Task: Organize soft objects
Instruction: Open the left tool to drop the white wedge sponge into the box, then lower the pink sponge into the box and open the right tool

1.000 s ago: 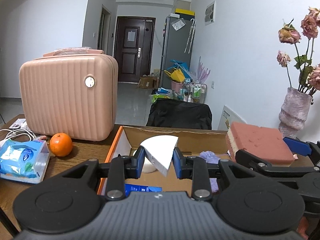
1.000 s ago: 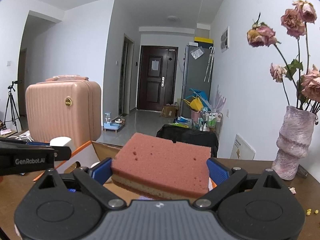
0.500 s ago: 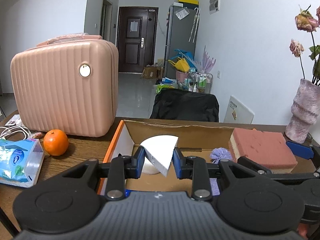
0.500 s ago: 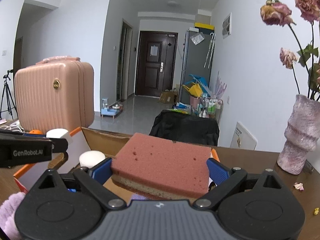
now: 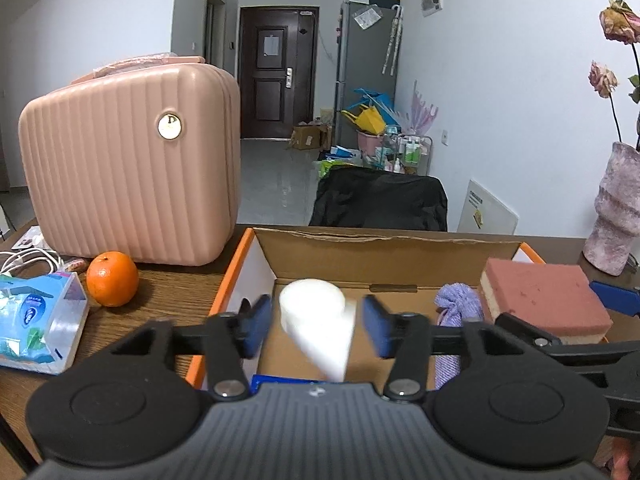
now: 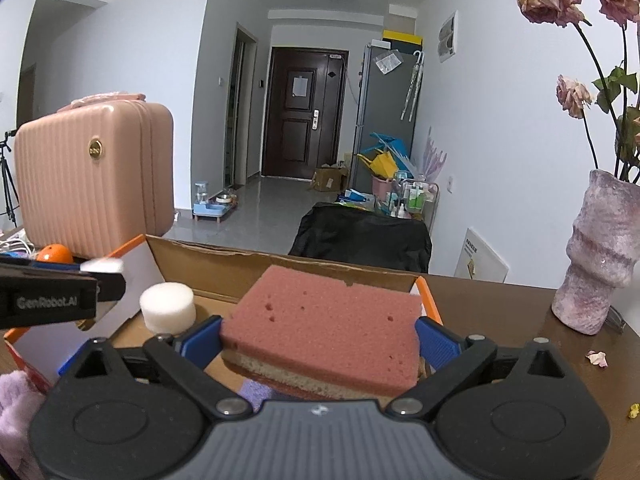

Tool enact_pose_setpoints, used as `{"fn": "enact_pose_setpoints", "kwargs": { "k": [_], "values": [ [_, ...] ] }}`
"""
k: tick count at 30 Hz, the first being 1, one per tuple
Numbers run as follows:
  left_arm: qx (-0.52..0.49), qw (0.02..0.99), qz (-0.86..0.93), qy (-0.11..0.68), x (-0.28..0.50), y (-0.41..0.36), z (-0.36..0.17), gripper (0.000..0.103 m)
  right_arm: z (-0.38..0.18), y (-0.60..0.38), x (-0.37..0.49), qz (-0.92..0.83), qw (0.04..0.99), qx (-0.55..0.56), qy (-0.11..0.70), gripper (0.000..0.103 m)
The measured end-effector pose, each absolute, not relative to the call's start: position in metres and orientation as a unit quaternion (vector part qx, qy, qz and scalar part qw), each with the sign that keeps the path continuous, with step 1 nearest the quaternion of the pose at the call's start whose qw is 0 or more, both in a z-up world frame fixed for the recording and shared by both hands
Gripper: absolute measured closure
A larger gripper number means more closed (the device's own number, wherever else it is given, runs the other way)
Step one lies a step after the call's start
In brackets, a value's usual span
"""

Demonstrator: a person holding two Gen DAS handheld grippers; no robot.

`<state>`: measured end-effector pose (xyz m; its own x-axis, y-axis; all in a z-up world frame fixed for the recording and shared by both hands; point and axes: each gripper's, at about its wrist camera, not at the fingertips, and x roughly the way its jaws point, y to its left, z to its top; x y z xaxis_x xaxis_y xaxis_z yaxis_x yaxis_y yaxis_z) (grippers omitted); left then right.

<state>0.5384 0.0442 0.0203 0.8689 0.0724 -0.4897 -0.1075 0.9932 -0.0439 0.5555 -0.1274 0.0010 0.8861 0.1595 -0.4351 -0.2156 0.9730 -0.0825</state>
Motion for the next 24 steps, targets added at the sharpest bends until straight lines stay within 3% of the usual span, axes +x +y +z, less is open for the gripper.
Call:
{"fn": "enact_pose_setpoints", "kwargs": {
  "k": [6,7,24],
  "values": [
    [-0.035,0.97,0.071,0.231,0.5335,0.0478,0.0243,0.002,0.0004,-0.1288,0.5608,0.083,0.967,-0.06,0.231,0.0],
    [-0.034,0.971,0.076,0.225,0.532,0.0482,0.0251,0.0,-0.0002,-0.1304,0.5612,0.082,0.967,-0.057,0.235,0.0],
    [-0.044,0.97,0.084,0.225,0.5296,0.0511,0.0297,0.0,0.0032,-0.136,0.5566,0.095,0.969,-0.042,0.223,0.0]
  ]
}}
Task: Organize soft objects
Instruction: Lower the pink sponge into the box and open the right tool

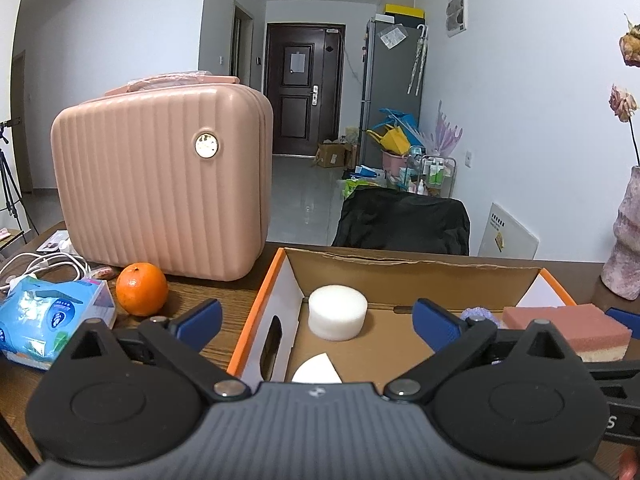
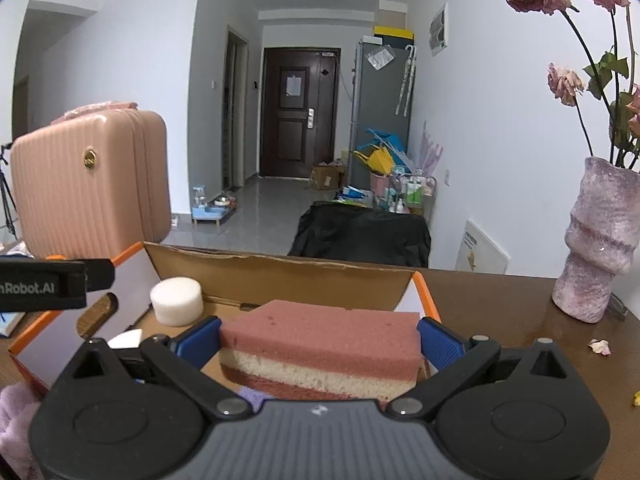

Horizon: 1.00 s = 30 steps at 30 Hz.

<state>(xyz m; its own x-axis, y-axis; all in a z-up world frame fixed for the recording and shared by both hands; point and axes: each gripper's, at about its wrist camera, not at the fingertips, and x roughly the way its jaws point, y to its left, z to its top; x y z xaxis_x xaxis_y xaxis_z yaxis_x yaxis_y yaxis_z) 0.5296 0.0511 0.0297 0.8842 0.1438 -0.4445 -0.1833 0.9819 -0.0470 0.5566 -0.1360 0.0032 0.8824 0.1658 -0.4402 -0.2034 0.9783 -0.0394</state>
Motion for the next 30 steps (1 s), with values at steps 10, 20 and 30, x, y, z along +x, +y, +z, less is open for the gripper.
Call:
{"fn": "enact_pose_setpoints", "kwargs": {
  "k": [10,20,30],
  "values": [
    [-0.051,0.97,0.068,0.227,0.526,0.052,0.033,0.0,0.004,-0.133,0.554,0.131,0.966,-0.03,0.22,0.0],
    [-0.051,0.97,0.066,0.227,0.526,0.051,0.033,0.0,0.003,-0.132,0.55,0.158,0.964,-0.019,0.215,0.001],
    [-0.052,0.97,0.066,0.226,0.525,0.051,0.034,0.0,0.005,-0.13,0.546,0.164,0.964,-0.029,0.209,0.006]
  ]
}}
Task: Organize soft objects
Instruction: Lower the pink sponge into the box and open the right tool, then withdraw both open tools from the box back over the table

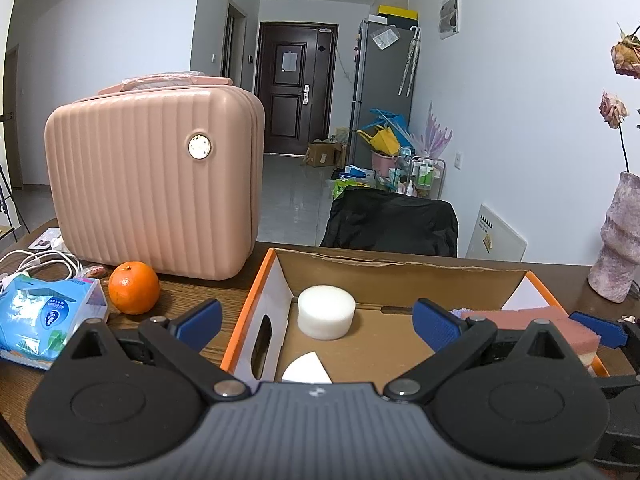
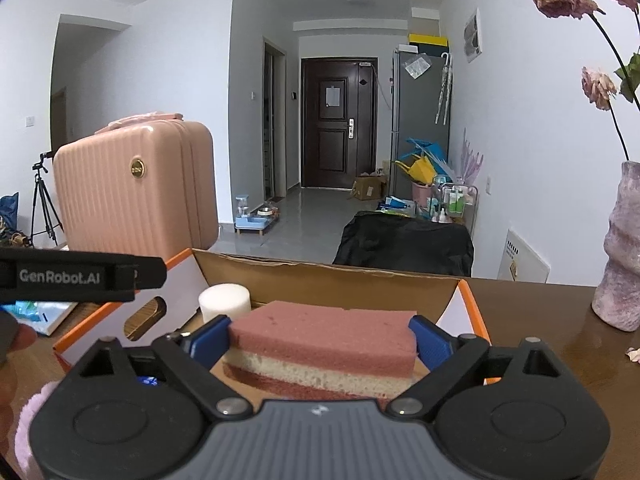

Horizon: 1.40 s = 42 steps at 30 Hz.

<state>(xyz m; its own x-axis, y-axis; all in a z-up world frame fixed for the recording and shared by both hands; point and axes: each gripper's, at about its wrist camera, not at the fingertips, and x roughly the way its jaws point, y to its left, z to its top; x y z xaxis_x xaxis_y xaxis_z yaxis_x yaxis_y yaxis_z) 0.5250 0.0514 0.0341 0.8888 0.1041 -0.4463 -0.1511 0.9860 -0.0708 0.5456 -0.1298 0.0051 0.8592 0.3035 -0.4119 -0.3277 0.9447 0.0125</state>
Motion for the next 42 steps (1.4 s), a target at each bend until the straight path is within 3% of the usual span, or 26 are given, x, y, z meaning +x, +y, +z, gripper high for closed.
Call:
{"fn": "enact_pose_setpoints", "kwargs": {
  "k": [3,29,42],
  "values": [
    [-0.052,0.97,0.066,0.226,0.525,0.051,0.034,0.0,0.005,-0.131,0.544,0.169,0.965,-0.023,0.198,0.0],
    [-0.055,0.971,0.068,0.224,0.524,0.053,0.036,0.0,0.005,-0.137,0.542,0.151,0.97,-0.014,0.188,0.0],
    [-0.054,0.973,0.082,0.21,0.487,0.055,0.043,0.0,0.017,-0.14,0.513,0.125,0.976,-0.03,0.174,0.0]
  ]
}}
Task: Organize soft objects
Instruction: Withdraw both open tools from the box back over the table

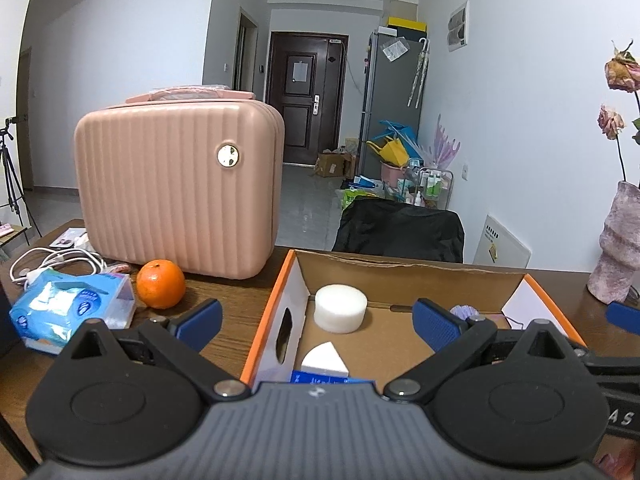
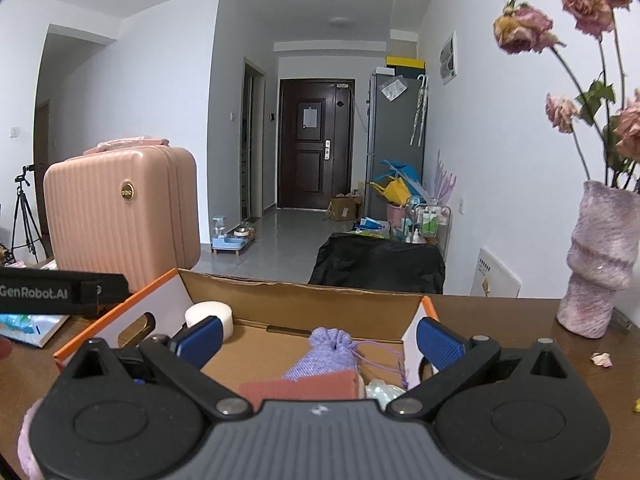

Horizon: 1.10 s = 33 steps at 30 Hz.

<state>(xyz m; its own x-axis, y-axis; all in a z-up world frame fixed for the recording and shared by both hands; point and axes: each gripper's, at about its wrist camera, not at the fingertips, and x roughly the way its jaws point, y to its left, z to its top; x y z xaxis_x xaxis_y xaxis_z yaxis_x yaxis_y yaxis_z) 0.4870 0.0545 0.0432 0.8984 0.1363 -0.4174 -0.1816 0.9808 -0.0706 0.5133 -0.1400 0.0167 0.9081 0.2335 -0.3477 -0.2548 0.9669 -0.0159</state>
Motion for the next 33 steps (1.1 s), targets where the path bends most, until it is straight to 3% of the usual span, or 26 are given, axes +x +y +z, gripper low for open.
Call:
{"fn": "enact_pose_setpoints", "kwargs": {
  "k": [33],
  "values": [
    [-0.034,0.975,0.062,0.211,0.372,0.039,0.025,0.0,0.013,-0.177,0.394,0.111,0.983,-0.017,0.144,0.0]
  ]
}}
